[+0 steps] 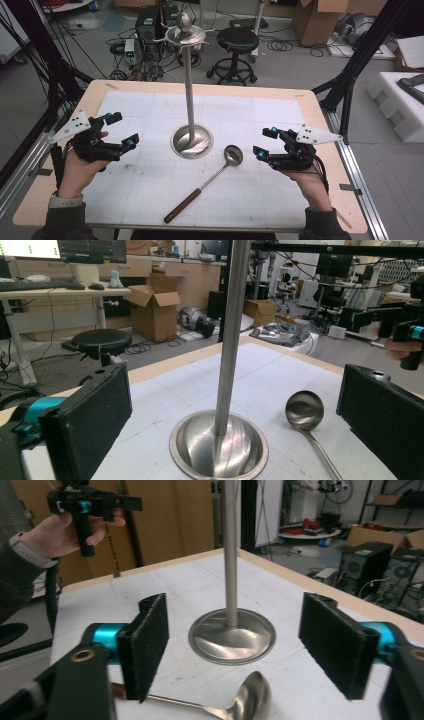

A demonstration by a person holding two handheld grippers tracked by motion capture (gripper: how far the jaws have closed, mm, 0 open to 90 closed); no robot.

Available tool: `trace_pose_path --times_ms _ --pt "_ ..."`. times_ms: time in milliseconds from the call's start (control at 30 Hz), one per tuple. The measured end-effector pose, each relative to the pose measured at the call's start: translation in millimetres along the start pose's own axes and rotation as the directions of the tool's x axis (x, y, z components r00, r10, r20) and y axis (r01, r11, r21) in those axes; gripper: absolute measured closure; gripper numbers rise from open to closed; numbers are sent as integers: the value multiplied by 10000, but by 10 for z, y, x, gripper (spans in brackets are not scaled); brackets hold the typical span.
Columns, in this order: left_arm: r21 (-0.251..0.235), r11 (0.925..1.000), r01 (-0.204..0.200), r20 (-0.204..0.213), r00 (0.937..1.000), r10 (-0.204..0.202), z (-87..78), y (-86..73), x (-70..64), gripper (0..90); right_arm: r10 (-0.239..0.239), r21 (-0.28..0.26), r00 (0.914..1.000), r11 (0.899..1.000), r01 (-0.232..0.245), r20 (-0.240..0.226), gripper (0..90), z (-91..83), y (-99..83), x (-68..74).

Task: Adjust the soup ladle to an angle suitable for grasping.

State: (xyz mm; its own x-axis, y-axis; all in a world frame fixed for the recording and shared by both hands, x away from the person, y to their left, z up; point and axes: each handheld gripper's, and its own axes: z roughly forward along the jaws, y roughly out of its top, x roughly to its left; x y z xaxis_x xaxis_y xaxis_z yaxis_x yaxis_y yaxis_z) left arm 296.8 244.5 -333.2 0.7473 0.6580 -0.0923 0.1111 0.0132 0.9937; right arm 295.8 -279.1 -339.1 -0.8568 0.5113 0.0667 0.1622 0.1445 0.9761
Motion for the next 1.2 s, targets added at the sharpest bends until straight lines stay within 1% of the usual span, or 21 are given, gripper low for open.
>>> trace_pose_path --times_ms 67,100,133,167,200,233,267,300,433,467,533,633,733,767,800,833,867,900,967,1033,1200 --pt "57 10000 -22 15 10000 22 6 -6 1 17 -21 137 10000 9999 22 -44 404 27 -9 8" --pt "68 10000 -14 11 10000 14 8 -10 1 17 -20 154 9999 9999 22 -124 435 46 -15 7" --pt "68 10000 -14 11 10000 14 8 -10 1 17 -20 154 9999 9999 22 -124 435 46 -15 7" --pt "81 10000 18 11 10000 -18 18 -18 3 17 81 217 9996 9997 -75 -261 554 83 -27 15" --pt "81 10000 18 11 10000 -18 18 -18 3 17 81 217 9996 9997 -75 -261 554 83 -27 15" --pt "143 9999 -6 4 10000 6 24 -23 1 17 29 290 9996 9996 -21 -279 642 125 -40 39" --pt "143 9999 -6 4 10000 6 24 -23 1 17 29 290 9996 9996 -21 -279 642 125 -40 39" --pt "130 9999 -9 18 10000 9 25 -23 -1 17 -22 448 9995 9990 37 -320 712 167 -54 63" --pt "121 9999 6 22 10000 -6 20 -22 2 17 64 662 9987 9978 -31 -501 849 241 -84 94" --pt "136 9999 -3 22 10000 3 16 -22 5 17 138 709 9983 9974 -98 -571 865 256 -90 96" --pt "134 9999 18 16 10000 -18 16 -23 5 17 205 737 9979 9972 -159 -620 875 271 -98 95" --pt "176 9998 17 29 10000 -18 21 -31 5 17 512 819 9963 9956 -455 -693 889 332 -128 97" --pt "192 9998 47 31 10000 -48 22 -35 5 17 479 869 9966 9953 -421 -665 890 366 -140 115" --pt "201 9998 49 27 10000 -50 22 -38 7 17 466 975 9969 9944 -402 -637 890 407 -159 135" --pt "201 9998 49 27 10000 -50 22 -38 7 17 466 975 9969 9944 -402 -637 890 407 -159 135" --pt "200 9998 56 34 10000 -56 23 -39 8 17 524 1089 9964 9930 -449 -668 891 457 -184 153" --pt "209 9998 61 35 10000 -62 23 -40 8 17 524 1089 9964 9930 -449 -668 891 457 -184 153" --pt "189 9998 72 34 10000 -73 24 -42 7 17 470 1230 9971 9916 -394 -598 891 509 -211 174" --pt "208 9998 76 18 10000 -76 22 -43 10 17 483 1263 9971 9912 -407 -582 891 535 -226 183" --pt "204 9998 70 -1 10000 -70 18 -45 14 17 531 1400 9969 9891 -445 -585 892 611 -268 207" --pt "231 9997 57 -1 10000 -57 16 -46 13 17 472 1513 9967 9878 -367 -666 893 699 -330 239"
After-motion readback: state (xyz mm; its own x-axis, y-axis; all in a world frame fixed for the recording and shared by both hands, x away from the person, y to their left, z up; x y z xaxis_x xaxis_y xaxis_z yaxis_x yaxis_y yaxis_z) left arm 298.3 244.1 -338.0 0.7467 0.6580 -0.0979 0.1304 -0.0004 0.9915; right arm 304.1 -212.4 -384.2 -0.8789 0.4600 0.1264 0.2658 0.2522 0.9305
